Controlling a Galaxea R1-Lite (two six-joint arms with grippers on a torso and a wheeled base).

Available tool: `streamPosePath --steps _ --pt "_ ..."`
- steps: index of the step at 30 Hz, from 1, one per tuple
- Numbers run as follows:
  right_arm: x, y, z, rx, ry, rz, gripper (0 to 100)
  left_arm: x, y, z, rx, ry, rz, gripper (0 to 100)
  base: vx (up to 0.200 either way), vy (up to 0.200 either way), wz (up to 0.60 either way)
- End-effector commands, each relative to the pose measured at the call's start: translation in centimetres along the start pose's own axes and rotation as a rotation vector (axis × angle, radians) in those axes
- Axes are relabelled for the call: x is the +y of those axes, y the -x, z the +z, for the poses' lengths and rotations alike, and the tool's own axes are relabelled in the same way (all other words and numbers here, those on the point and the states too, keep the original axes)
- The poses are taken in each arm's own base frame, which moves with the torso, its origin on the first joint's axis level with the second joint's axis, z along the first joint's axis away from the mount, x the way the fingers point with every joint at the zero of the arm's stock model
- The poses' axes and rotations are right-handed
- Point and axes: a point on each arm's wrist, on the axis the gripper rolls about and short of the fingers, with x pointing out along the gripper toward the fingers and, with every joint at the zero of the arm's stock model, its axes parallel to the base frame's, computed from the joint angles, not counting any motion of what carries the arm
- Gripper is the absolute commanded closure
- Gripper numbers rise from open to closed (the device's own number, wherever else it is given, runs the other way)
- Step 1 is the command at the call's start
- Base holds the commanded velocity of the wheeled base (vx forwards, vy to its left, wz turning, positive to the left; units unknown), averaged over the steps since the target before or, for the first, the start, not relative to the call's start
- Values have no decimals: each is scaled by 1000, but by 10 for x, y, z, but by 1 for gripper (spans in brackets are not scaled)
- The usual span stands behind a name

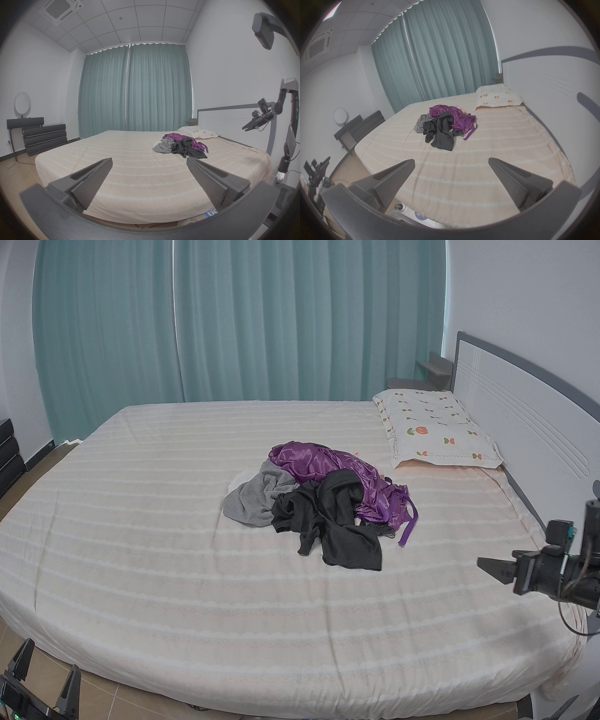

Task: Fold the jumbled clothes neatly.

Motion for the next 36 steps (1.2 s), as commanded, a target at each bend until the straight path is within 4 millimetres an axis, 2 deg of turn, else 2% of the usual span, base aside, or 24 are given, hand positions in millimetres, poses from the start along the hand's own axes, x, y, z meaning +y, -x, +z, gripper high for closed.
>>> streamPosePath --steps 1,2,5,11,13,15,21,24,25,30,36 --pt "22 -164 -26 145 -126 6 0 0 0 -5 1 1 0 0 0 0 0" --pt "28 -182 -31 132 -146 3 0 0 0 -5 1 1 0 0 0 0 0" --pt "39 -213 -41 128 -155 0 0 0 0 -5 1 1 0 0 0 0 0" --pt "44 -260 -51 130 -177 1 0 0 0 -5 1 1 0 0 0 0 0" --pt "44 -266 -53 134 -178 -1 0 0 0 -5 1 1 0 0 0 0 0" --pt "44 -284 -57 142 -208 -9 0 0 0 -5 1 -1 0 0 0 0 0" --pt "50 -301 -59 165 -259 -21 0 0 0 -5 1 1 0 0 0 0 0" --pt "49 -308 -64 176 -259 -34 0 0 0 -5 1 1 0 0 0 0 0" --pt "46 -314 -72 183 -257 -52 0 0 0 -5 1 1 0 0 0 0 0" --pt "46 -328 -67 169 -287 -60 0 0 0 -5 1 1 0 0 0 0 0" --pt "48 -343 -70 165 -288 -71 0 0 0 -5 1 1 0 0 0 0 0"
